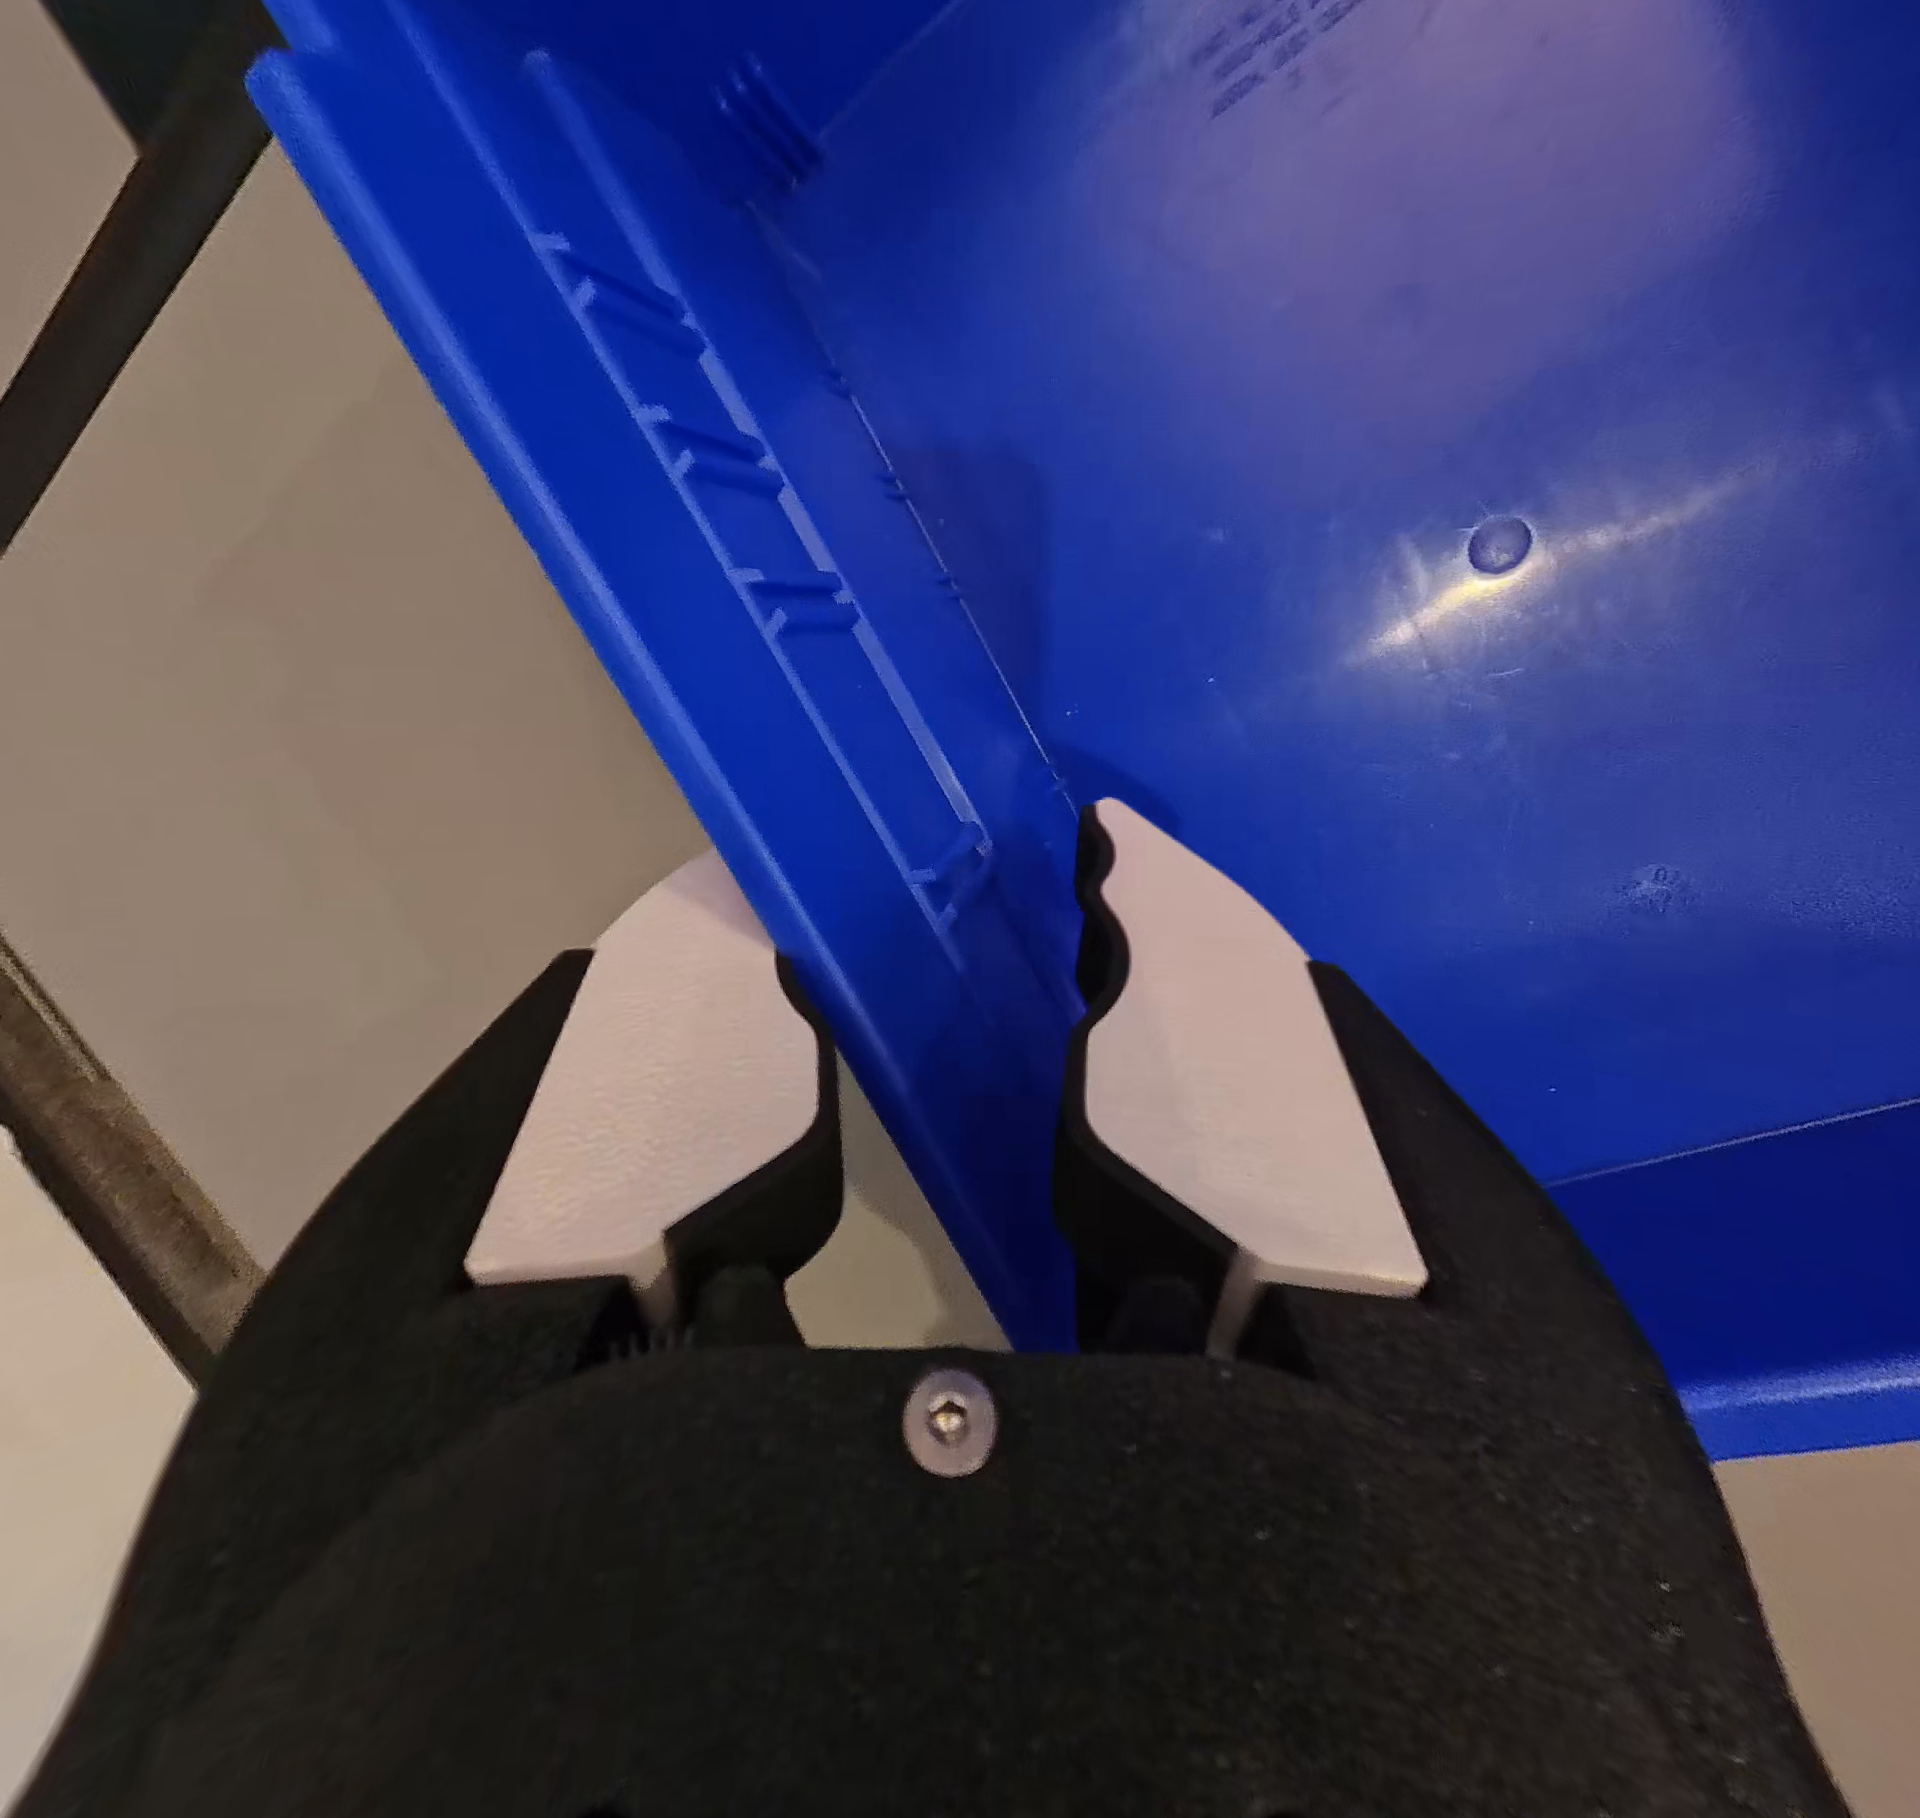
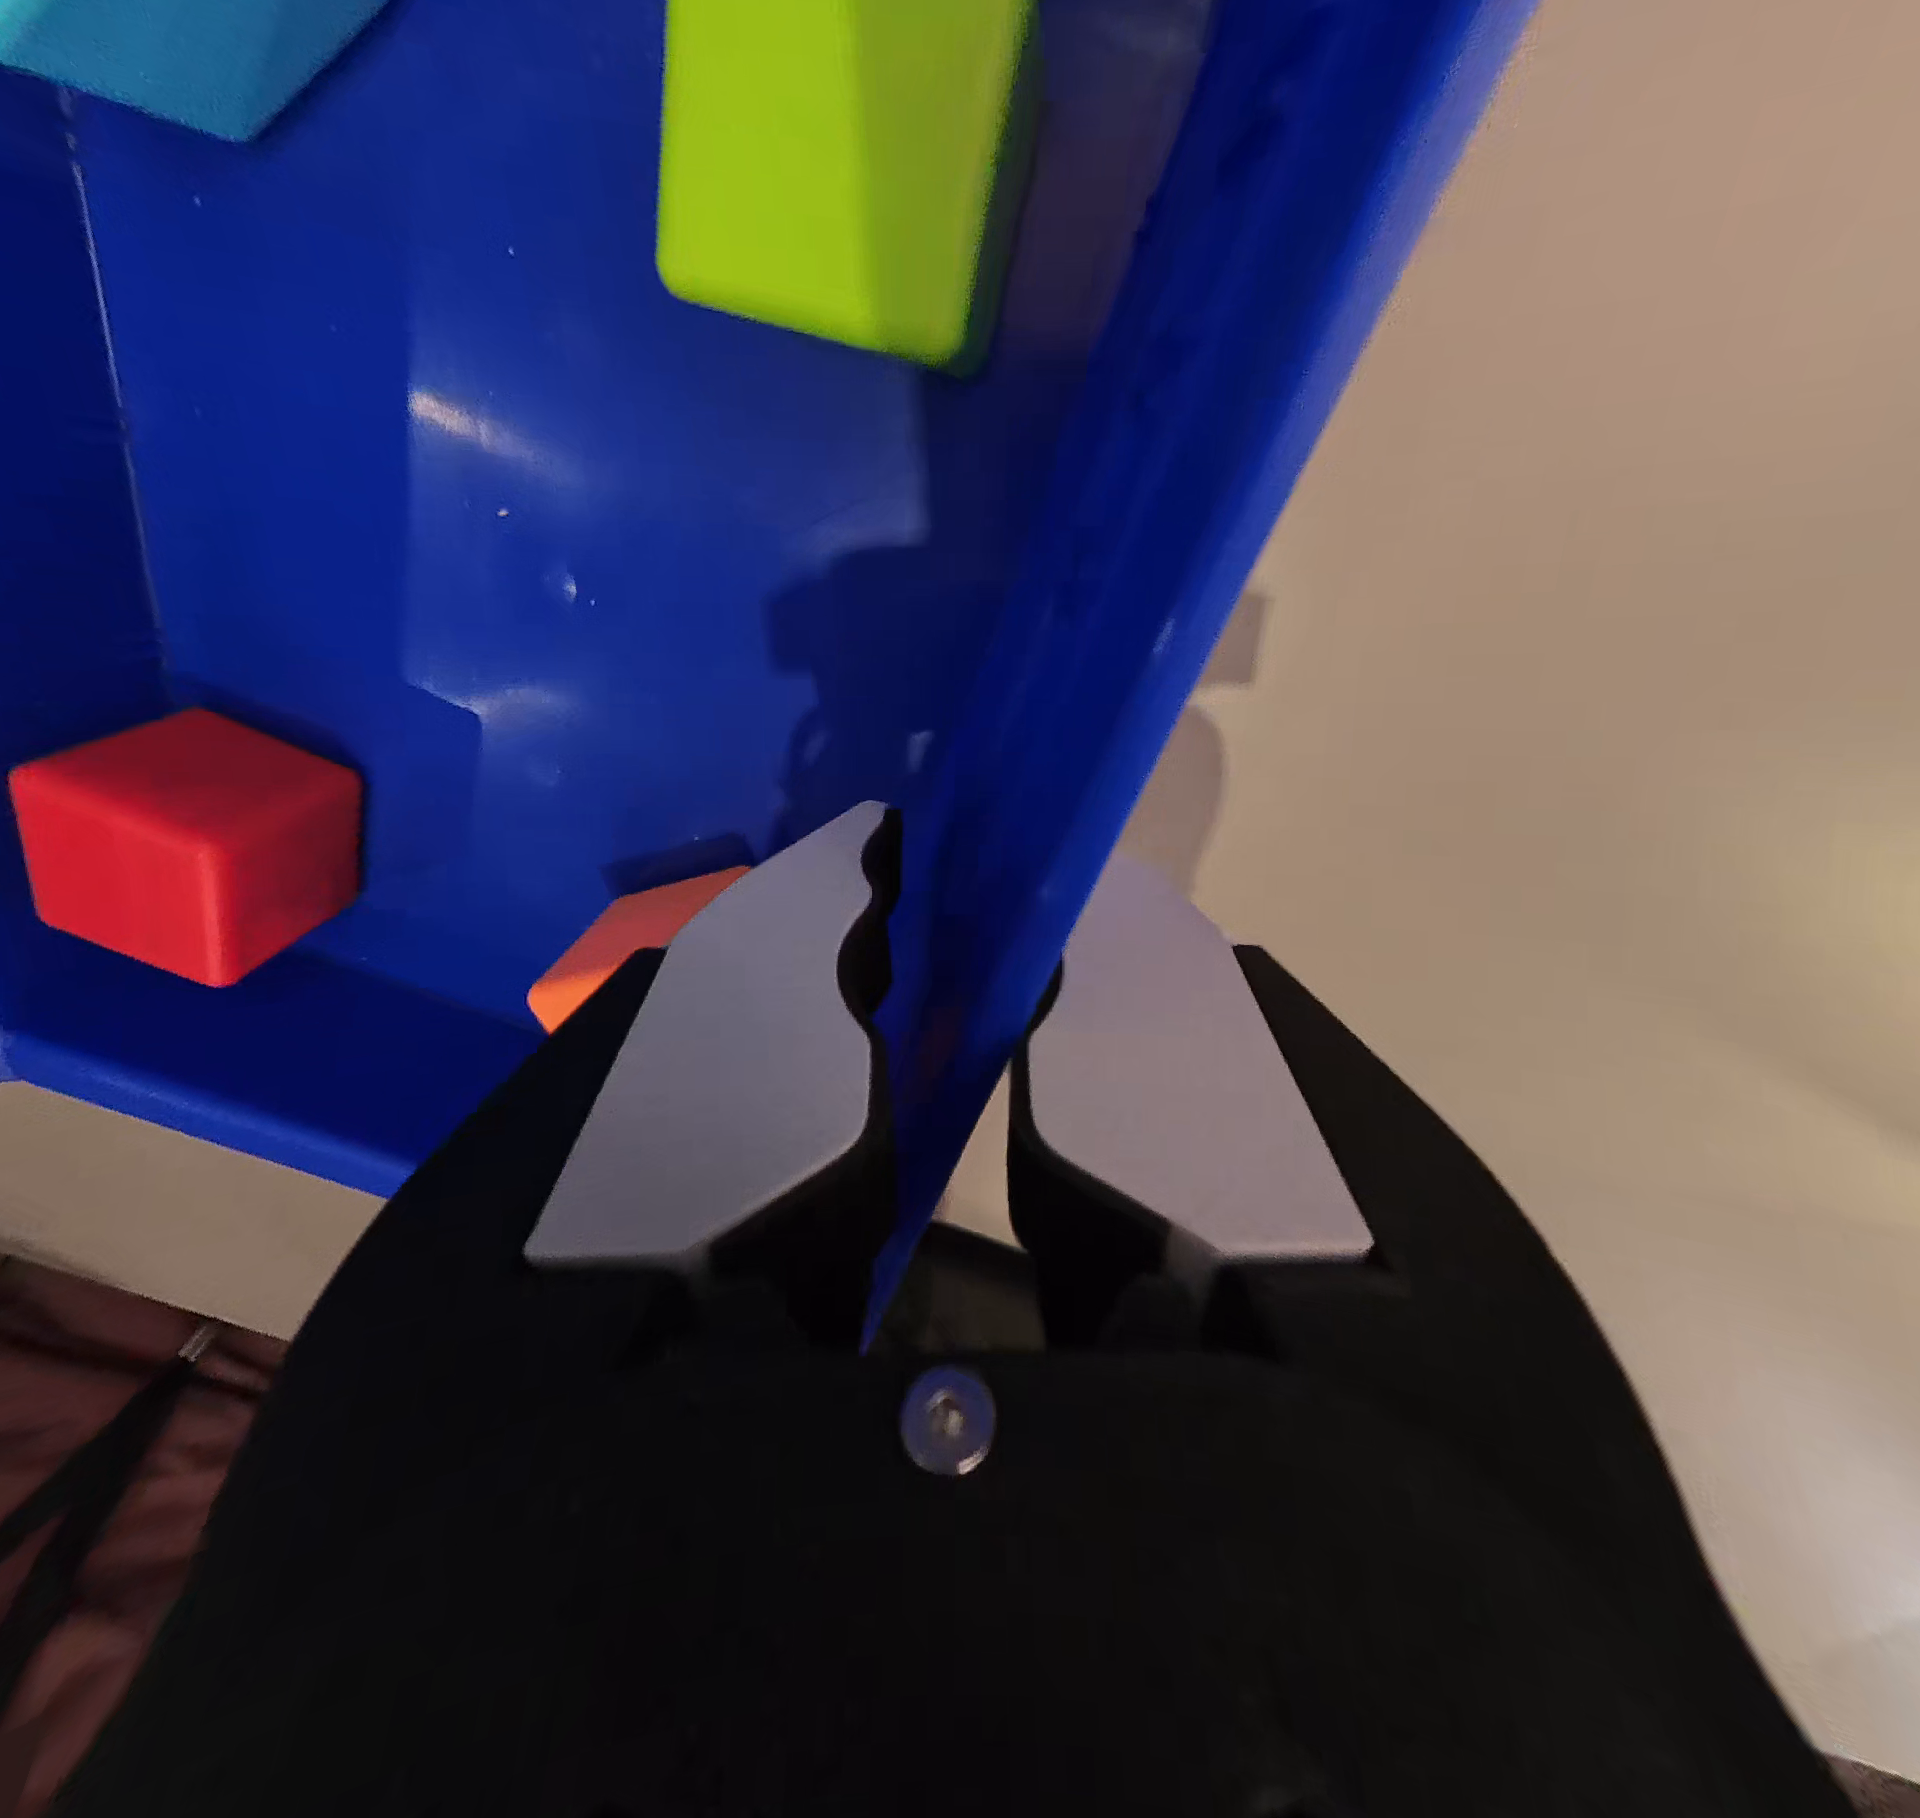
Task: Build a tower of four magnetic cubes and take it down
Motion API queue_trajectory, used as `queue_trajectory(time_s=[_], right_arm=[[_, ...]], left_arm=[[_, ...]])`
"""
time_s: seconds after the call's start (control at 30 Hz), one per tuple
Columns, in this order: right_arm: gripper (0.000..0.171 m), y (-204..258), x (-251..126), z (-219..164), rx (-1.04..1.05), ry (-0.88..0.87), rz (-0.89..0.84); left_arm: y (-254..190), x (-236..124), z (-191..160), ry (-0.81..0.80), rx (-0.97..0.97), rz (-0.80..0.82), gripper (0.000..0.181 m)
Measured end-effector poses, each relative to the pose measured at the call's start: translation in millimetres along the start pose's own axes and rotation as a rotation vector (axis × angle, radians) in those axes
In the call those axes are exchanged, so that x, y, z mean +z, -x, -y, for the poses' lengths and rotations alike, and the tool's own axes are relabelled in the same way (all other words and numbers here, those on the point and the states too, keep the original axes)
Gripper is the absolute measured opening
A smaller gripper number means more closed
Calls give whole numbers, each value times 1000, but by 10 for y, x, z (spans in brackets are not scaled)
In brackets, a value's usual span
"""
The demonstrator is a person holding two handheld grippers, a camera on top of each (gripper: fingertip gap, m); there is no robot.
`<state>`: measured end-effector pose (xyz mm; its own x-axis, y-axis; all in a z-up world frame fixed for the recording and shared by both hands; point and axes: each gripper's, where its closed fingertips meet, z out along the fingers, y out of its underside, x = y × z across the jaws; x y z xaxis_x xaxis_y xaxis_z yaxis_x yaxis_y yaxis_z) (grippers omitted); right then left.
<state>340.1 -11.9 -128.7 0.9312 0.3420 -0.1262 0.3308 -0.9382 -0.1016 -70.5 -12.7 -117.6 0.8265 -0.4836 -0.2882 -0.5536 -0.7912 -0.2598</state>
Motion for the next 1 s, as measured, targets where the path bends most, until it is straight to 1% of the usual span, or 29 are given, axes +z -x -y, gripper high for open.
queue_trajectory(time_s=[0.13,0.23,0.3,0.37,0.47,0.57,0.63,0.73,0.77,0.9,1.0], right_arm=[[10,-229,-21,-35,78,-11,-19],[10,-265,-24,-44,98,-16,1],[9,-270,-24,-44,102,-16,-1],[9,-273,-24,-45,116,-23,13],[8,-323,-28,-40,123,-26,34],[8,-432,-42,-2,128,-24,87],[9,-512,-53,3,91,-10,131],[8,-666,-89,-83,88,47,129],[8,-711,-116,-111,84,58,118],[8,-823,-305,-227,86,86,83],[8,-843,-550,-270,103,92,72]], left_arm=[[-203,-12,176,-69,29,-8,50],[-235,-4,223,-88,33,6,55],[-275,-8,222,-88,49,-26,65],[-305,-35,221,-95,44,-76,67],[-347,-175,245,-134,25,-178,72],[-277,-437,313,-231,21,-207,71],[-128,-664,351,-315,16,-169,69],[530,-1040,338,-453,-91,95,63],[705,-1148,272,-479,-123,141,61],[1112,-1383,-91,-514,-245,115,59],[1470,-1570,-333,-580,-358,172,54]])
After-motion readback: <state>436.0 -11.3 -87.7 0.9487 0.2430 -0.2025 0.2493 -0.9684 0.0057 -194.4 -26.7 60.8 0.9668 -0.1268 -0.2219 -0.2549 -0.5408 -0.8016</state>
